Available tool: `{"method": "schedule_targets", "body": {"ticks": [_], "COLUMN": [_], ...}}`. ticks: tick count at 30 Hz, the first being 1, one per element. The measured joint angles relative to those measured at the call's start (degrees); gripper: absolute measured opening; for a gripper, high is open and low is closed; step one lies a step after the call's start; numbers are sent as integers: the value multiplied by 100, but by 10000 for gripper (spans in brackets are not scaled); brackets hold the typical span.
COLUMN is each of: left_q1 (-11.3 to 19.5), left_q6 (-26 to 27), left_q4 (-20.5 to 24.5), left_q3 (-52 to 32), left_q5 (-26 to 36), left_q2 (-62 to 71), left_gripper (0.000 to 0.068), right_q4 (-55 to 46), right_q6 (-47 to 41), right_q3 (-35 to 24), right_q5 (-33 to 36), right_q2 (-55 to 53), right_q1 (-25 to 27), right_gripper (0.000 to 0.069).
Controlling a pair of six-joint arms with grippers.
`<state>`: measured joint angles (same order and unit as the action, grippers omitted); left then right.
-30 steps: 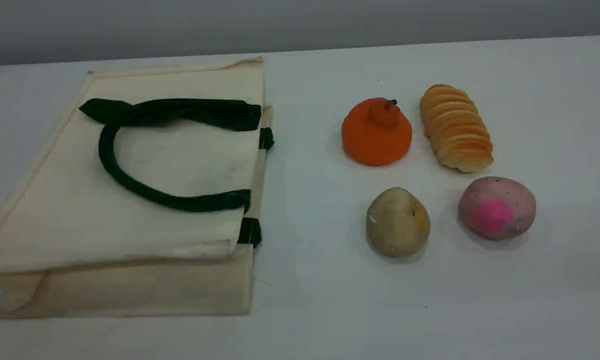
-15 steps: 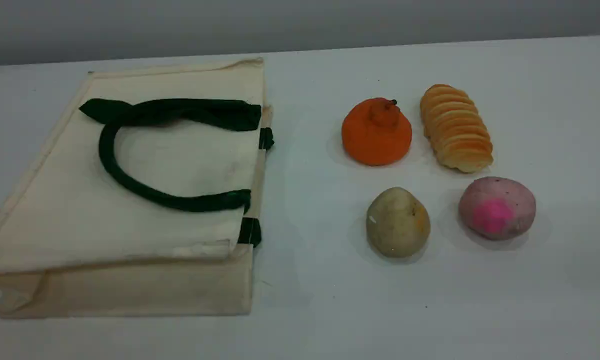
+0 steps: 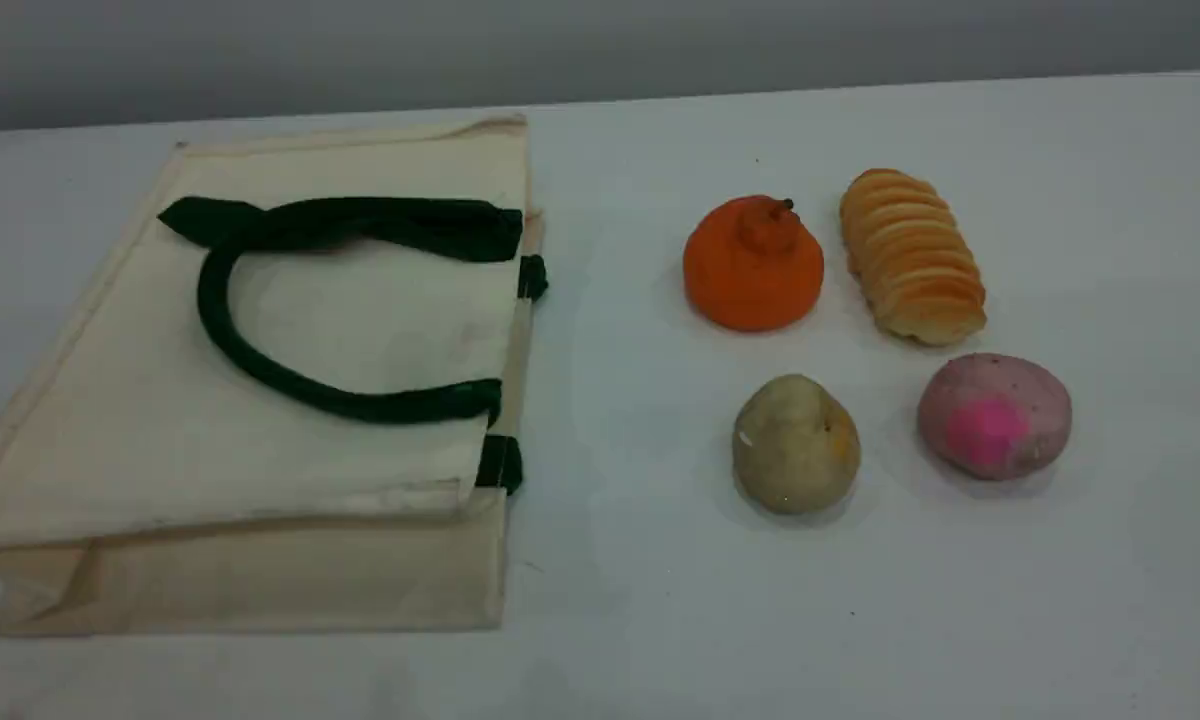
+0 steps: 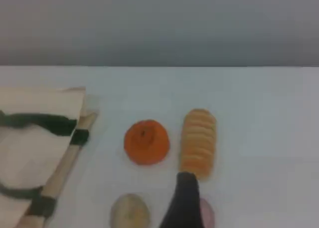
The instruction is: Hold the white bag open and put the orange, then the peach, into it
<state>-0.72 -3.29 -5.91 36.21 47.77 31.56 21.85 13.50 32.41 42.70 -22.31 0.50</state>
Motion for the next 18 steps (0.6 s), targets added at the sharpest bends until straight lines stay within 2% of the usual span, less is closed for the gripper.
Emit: {"method": "schedule_targets", "body": {"ticks": [8, 18], "left_q1": [0, 0], "left_q6": [-17, -242], "left_q4": [0, -27], "left_q3": [0, 314], "left_q5": [-765, -1903], "left_q2": [1796, 3894], "left_gripper": [486, 486], "right_q4": [569, 1778], "right_q6": [395, 1196], "right_q3": [0, 0], "right_q5": [-1121, -1584], "right_q2": [-1880, -3545], "right_q1": [0, 0], "right_gripper": [580, 580]}}
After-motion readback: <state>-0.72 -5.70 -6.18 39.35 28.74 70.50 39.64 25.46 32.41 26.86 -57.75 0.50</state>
